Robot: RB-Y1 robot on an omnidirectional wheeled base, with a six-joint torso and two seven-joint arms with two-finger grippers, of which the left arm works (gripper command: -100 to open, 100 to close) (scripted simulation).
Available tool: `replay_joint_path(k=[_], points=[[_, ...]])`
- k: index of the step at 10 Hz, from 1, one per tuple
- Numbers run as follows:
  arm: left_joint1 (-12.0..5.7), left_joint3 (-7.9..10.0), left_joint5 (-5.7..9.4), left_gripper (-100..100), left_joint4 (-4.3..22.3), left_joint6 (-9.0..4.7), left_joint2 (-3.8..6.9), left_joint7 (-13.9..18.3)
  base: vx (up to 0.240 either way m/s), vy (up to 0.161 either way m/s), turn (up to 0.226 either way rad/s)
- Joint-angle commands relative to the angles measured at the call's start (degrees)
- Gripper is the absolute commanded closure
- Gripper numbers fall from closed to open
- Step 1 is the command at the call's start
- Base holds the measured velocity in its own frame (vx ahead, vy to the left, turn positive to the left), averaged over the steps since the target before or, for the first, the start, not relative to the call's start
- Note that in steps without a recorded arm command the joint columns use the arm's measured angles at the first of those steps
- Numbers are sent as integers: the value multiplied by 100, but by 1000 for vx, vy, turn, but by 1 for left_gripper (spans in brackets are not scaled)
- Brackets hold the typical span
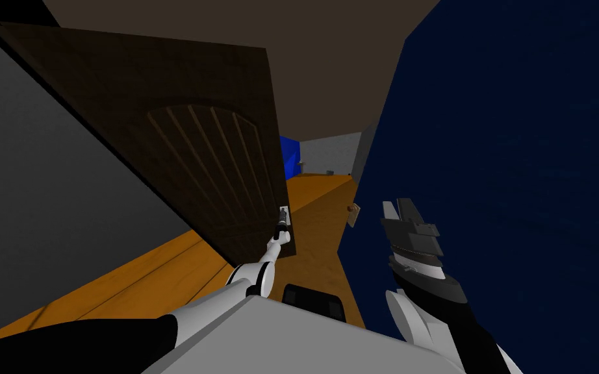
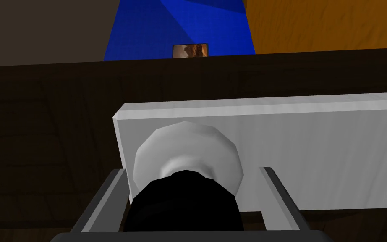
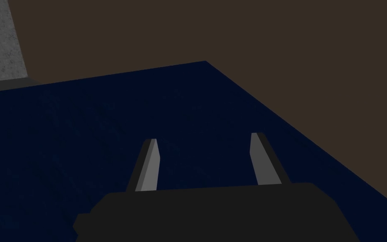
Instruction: Push the door open
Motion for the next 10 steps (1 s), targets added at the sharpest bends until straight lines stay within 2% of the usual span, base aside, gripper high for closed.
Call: replay_joint_path(k=[1,5,6,7,8,9,10], points=[[10,4,1,100,11,7,4,-2,-36,-15,-1],[10,4,1,100,11,7,4,-2,-14,-4,-1],[-7,139,61,100,24,-1,135,-127,107,31,68],[-7,139,61,100,154,-1,135,-127,142,21,23],[-29,232,102,100,23,-15,182,-213,176,8,72],[-29,232,102,100,23,-15,182,-213,148,10,18],[-54,337,148,100,22,-31,201,-310,157,31,76]])
